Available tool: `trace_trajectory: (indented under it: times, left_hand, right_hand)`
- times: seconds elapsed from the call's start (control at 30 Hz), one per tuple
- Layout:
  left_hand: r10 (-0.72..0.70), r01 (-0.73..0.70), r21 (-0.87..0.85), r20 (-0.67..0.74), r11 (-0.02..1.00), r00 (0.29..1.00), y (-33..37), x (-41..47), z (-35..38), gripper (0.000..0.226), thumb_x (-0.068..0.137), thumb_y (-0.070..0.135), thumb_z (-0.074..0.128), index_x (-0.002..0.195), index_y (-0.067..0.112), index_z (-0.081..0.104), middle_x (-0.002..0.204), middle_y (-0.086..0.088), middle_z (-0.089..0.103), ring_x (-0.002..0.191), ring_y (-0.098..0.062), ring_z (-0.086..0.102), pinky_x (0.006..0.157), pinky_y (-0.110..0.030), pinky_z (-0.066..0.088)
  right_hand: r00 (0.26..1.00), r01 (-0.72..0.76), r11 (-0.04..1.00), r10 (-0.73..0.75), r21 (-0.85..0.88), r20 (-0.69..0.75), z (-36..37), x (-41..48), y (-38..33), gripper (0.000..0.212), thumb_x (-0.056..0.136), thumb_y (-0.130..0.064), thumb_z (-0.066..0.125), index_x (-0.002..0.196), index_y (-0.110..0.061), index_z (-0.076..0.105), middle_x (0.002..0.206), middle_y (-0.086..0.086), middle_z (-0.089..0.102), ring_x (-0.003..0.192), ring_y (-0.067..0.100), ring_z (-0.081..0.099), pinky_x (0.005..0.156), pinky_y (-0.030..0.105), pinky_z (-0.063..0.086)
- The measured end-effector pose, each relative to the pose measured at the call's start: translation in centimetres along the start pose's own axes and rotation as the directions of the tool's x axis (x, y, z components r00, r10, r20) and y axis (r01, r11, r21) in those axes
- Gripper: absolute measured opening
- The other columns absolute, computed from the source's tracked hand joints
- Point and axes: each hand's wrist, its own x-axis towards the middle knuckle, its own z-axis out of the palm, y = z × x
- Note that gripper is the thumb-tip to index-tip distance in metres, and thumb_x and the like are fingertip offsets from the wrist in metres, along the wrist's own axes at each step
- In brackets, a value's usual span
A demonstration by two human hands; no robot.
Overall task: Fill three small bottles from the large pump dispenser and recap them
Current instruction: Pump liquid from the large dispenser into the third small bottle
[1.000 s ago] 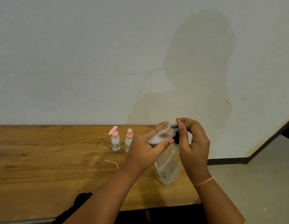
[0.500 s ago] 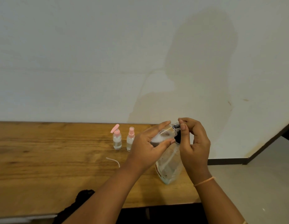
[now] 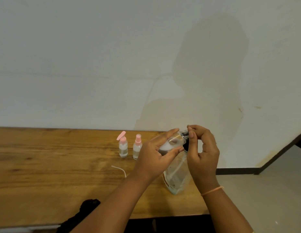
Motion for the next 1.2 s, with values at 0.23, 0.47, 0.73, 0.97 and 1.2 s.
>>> trace_trajectory:
  times: [0.23,0.47,0.73,0.97,1.2]
  left_hand:
    - [-0.02,0.02,-0.01,0.01,1.0,1.0,-0.5,-0.2,0.2,0.051,0.079,0.019,0.074,0.116,0.045,0.051,0.11,0.019,0.062,0.105,0.006,0.058,0.078,-0.004,0.045]
    - [-0.008,0.008,-0.019,-0.014,1.0,1.0,-0.2,-0.2,0.2,0.05,0.08,0.019,0.073,0.116,0.047,0.05,0.112,0.015,0.063,0.106,0.005,0.058,0.078,-0.005,0.046]
    - [-0.017,0.017,-0.022,0.001,1.0,1.0,-0.4,-0.3,0.4,0.051,0.079,0.018,0.073,0.115,0.046,0.051,0.112,0.015,0.063,0.104,0.009,0.057,0.078,-0.001,0.042]
    - [-0.008,0.008,-0.02,-0.005,1.0,1.0,-0.4,0.0,0.3,0.051,0.08,0.02,0.073,0.116,0.048,0.05,0.113,0.017,0.063,0.107,0.003,0.059,0.081,-0.006,0.046]
    - [-0.02,0.02,-0.013,0.018,1.0,1.0,-0.7,-0.4,0.3,0.052,0.08,0.019,0.073,0.116,0.048,0.048,0.11,0.022,0.059,0.103,0.013,0.056,0.077,-0.003,0.045]
  right_hand:
    - [1.0,-0.023,0.999,0.023,0.022,0.01,0.0,-0.7,0.7,0.011,0.095,-0.023,0.045,0.097,-0.023,0.055,0.096,-0.017,0.056,0.088,0.012,0.058,0.075,0.031,0.051]
    - [0.998,-0.051,0.997,0.053,0.062,-0.028,0.4,-0.4,-0.3,0.016,0.094,-0.023,0.045,0.098,-0.036,0.053,0.096,-0.019,0.057,0.09,0.009,0.058,0.076,0.035,0.052]
    - [0.999,-0.047,0.998,0.047,0.039,0.001,0.1,-0.8,0.6,0.011,0.095,-0.024,0.045,0.097,-0.024,0.056,0.096,-0.017,0.057,0.088,0.016,0.059,0.073,0.043,0.053]
    - [0.998,-0.05,0.997,0.052,0.051,-0.026,0.3,-0.4,0.0,0.012,0.095,-0.024,0.045,0.098,-0.026,0.055,0.096,-0.018,0.057,0.09,0.012,0.059,0.075,0.035,0.052]
    - [0.998,-0.06,0.997,0.06,0.042,0.001,0.2,-1.0,0.6,0.011,0.095,-0.026,0.044,0.098,-0.025,0.055,0.096,-0.016,0.056,0.089,0.012,0.058,0.075,0.036,0.052]
